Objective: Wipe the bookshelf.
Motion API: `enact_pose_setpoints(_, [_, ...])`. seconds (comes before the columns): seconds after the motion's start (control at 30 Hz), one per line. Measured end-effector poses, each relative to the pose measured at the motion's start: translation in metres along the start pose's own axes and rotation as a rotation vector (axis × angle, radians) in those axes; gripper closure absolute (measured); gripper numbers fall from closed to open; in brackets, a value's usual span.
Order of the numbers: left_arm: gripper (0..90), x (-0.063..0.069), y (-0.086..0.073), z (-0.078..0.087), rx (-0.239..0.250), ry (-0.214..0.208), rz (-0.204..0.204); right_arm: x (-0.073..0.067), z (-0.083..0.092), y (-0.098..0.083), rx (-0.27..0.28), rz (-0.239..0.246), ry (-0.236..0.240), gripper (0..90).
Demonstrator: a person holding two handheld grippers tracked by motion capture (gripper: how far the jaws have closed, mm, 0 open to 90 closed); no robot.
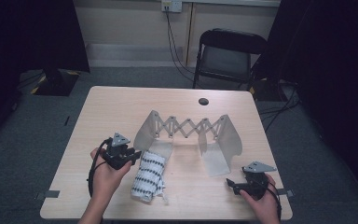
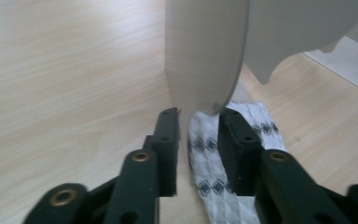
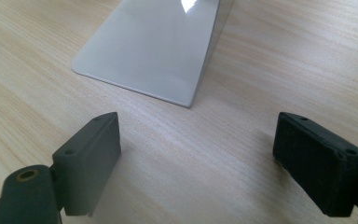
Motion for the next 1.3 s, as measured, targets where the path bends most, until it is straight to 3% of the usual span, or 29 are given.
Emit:
enact_pose_setpoints(0.33, [86.8,-0.004,0.009,-0.004,-0.001,0.011,0.023,0.0,0.0,0.0,0.0,0.0,0.0,14.2])
enact_pose_setpoints(0.6, [88.7,-0.013,0.014,-0.005,-0.004,0.032,0.04,0.0,0.0,0.0,0.0,0.0,0.0,14.2])
enact_pose_setpoints(0.9, [88.4,-0.022,0.022,-0.011,0.003,0.049,0.077,0.0,0.0,0.0,0.0,0.0,0.0,14.3])
enact_pose_setpoints(1.07, [87.9,-0.022,0.022,-0.01,0.008,0.048,0.076,0.0,0.0,0.0,0.0,0.0,0.0,14.2])
enact_pose_setpoints(1.3, [77.4,-0.02,0.018,-0.007,0.004,0.027,0.079,0.0,0.0,0.0,0.0,0.0,0.0,14.3])
Point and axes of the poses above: each handheld gripper's, and its own axes: z roughly backward along the jaws, y roughly out of its top, x roughly to its right, the point moved 6 cm from there along -z, roughly forward along the jaws, and after that the axes turned 12 degrees about z, right-handed, at the moved point
